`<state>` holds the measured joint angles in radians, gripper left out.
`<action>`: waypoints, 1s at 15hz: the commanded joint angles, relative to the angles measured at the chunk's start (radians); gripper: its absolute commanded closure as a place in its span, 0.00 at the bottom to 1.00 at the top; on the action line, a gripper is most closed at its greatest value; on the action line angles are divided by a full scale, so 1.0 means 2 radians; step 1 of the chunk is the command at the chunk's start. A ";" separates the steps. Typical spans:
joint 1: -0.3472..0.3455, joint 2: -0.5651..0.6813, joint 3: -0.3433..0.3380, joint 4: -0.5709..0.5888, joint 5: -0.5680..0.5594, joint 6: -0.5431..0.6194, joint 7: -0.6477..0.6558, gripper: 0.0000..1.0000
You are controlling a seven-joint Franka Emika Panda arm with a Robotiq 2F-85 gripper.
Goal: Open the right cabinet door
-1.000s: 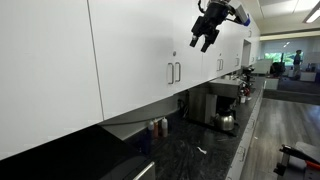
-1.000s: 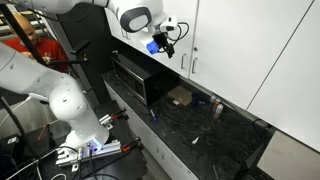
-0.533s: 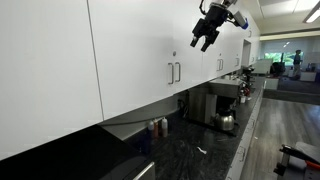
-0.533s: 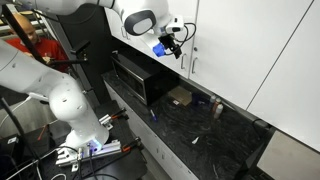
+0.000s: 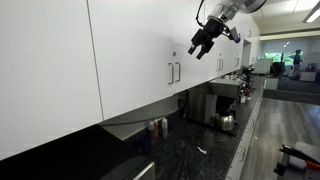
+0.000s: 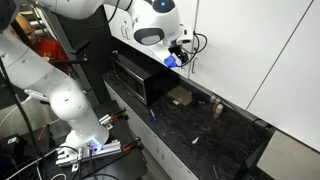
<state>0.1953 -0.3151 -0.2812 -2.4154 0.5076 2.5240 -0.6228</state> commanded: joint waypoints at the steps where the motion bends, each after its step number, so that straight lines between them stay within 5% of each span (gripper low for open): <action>1: 0.000 0.044 -0.007 0.032 0.057 0.010 -0.064 0.00; 8: -0.022 0.103 0.028 0.058 0.100 0.075 -0.112 0.00; 9: 0.002 0.110 0.007 0.059 0.100 0.089 -0.113 0.00; 15: 0.009 0.142 0.010 0.073 0.099 0.123 -0.113 0.00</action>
<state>0.2055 -0.0743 -0.2614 -2.3008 0.6752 2.7363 -0.8119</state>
